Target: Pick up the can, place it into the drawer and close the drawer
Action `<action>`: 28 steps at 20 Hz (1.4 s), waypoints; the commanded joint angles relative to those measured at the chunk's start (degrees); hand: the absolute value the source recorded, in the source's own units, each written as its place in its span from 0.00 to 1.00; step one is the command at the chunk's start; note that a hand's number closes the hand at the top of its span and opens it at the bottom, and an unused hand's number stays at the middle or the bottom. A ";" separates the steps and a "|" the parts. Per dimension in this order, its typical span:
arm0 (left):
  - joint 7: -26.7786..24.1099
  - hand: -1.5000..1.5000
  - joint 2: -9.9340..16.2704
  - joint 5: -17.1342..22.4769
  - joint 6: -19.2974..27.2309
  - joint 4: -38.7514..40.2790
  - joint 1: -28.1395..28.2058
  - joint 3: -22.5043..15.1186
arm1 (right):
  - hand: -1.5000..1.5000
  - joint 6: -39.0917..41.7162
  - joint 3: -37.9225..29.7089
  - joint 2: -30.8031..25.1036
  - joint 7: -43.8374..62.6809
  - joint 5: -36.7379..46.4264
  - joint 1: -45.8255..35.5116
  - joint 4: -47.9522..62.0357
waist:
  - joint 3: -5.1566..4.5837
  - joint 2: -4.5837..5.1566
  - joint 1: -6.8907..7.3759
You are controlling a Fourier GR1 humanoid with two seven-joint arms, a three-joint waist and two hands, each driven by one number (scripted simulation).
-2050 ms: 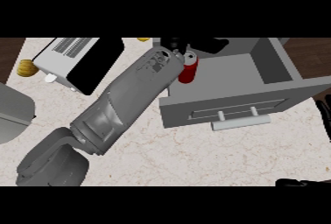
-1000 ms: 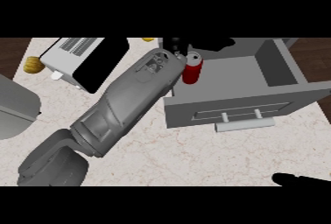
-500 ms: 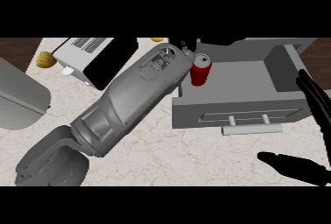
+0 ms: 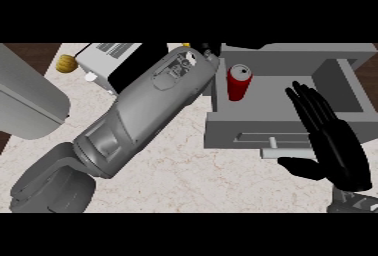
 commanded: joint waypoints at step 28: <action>19.31 0.00 24.96 -7.40 -3.74 -34.93 18.13 -1.58 | 0.00 -37.38 -11.81 6.24 -6.27 14.14 -31.42 63.18 | 0.09 0.34 3.50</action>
